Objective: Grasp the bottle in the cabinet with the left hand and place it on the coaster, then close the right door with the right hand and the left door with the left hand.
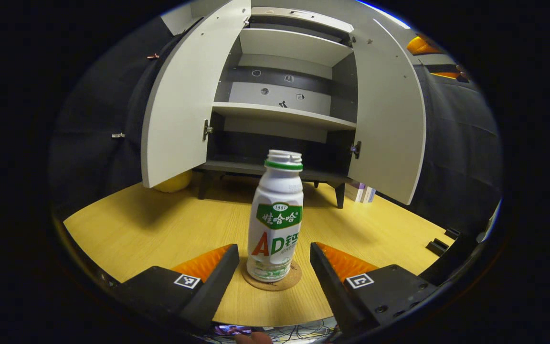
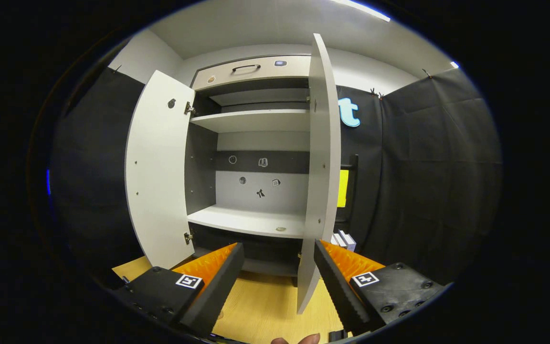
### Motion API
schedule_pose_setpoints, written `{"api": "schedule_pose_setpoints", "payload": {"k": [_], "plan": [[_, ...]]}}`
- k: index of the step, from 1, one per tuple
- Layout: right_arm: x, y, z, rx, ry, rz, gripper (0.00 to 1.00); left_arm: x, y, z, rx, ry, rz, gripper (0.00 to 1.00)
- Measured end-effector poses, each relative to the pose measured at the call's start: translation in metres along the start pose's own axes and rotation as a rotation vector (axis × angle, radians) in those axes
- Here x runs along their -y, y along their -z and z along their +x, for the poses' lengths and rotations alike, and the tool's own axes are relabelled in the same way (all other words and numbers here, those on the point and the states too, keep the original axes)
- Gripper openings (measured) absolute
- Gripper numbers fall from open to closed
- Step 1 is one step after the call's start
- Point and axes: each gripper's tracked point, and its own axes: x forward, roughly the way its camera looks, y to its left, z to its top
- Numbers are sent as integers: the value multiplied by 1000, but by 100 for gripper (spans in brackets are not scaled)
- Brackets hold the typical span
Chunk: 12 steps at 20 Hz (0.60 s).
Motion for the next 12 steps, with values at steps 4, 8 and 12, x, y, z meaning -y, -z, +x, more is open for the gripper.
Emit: {"api": "schedule_pose_setpoints", "payload": {"k": [4, 8, 12], "plan": [[20, -10, 2, 25, 32, 50, 98, -21, -76, -35, 48, -52, -9, 95], [51, -14, 6, 26, 94, 41, 98, -47, -169, -62, 122, -88, -62, 94], [94, -32, 10, 64, 180, 62, 98, -70, -246, -84, 161, -123, -102, 95]]}}
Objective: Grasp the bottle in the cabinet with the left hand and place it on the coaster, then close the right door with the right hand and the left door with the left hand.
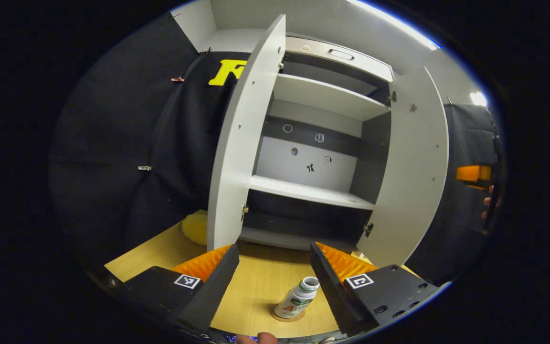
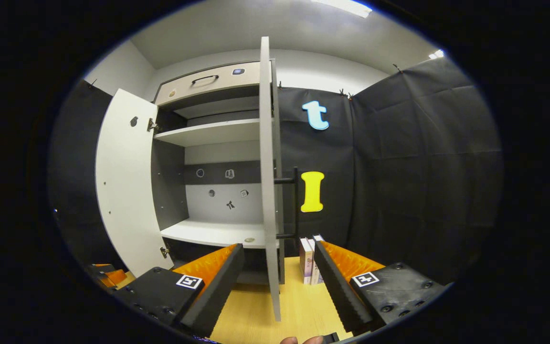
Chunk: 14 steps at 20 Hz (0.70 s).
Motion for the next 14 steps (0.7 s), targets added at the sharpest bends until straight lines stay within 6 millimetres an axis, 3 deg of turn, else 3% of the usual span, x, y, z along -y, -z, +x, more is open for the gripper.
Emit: {"api": "schedule_pose_setpoints", "payload": {"k": [2, 6, 11, 14], "plan": [[25, -1, 11, -13, 52, -11, 97, -12, -35, 0, 25, -29, 20, 95], [58, -4, 40, -32, 114, 0, 99, -26, -77, -19, 43, -63, 37, 95], [56, -9, 75, -32, 93, -6, 98, -46, -113, -23, 85, -139, 157, 95], [56, -12, 82, -24, 99, -17, 96, -52, -121, -28, 93, -162, 198, 95]]}}
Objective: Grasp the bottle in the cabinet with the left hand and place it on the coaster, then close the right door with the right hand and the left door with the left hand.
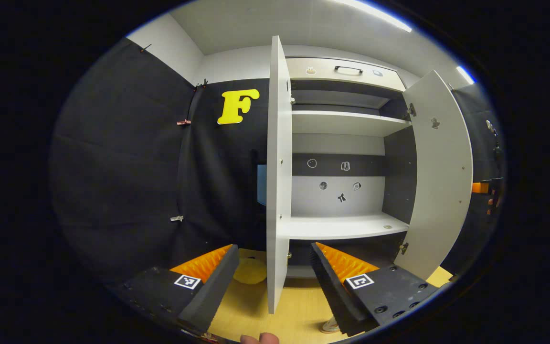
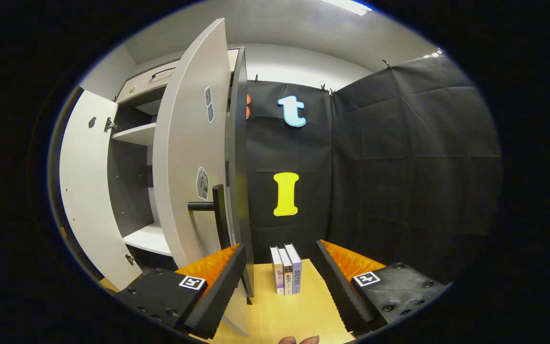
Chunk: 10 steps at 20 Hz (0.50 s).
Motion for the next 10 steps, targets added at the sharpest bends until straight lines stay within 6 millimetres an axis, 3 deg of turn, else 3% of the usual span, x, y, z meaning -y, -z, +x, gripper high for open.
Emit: {"api": "schedule_pose_setpoints", "payload": {"k": [3, 4, 7, 10], "plan": [[-9, 4, -1, -8, -17, 29, 96, -3, 8, -2, -23, 0, -30, 95], [-12, 4, -2, -3, -18, 22, 100, -5, 10, -1, -33, -1, -36, 95], [-27, 5, -6, -5, -31, 21, 96, -8, 11, -3, -27, 3, -40, 95], [-57, 8, -11, -12, -95, 36, 96, -10, 14, -4, -32, 2, -28, 95]]}}
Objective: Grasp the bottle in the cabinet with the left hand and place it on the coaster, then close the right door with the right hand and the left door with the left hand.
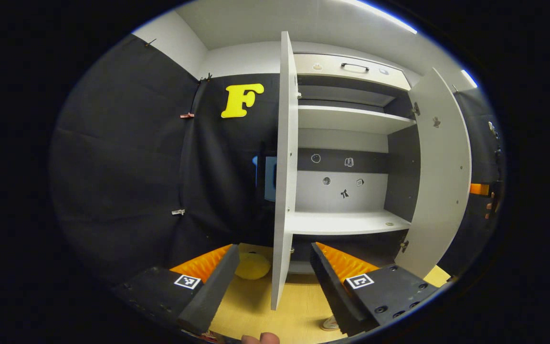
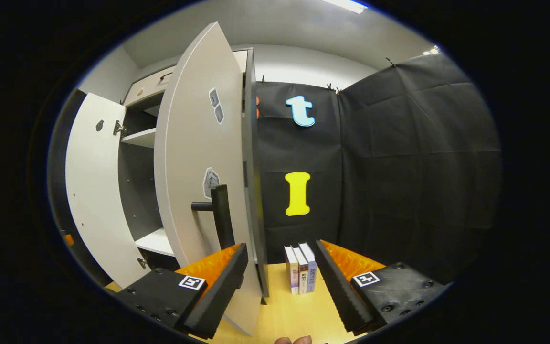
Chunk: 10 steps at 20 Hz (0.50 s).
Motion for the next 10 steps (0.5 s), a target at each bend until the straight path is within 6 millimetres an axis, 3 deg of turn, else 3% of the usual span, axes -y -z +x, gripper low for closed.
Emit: {"api": "schedule_pose_setpoints", "payload": {"k": [5, 10], "plan": [[-59, 6, 6, -12, -109, 10, 96, -4, 1, -3, 1, -8, 5, 95], [-117, 13, 26, -33, -198, 26, 96, -15, 1, -2, -2, -31, 2, 95]]}}
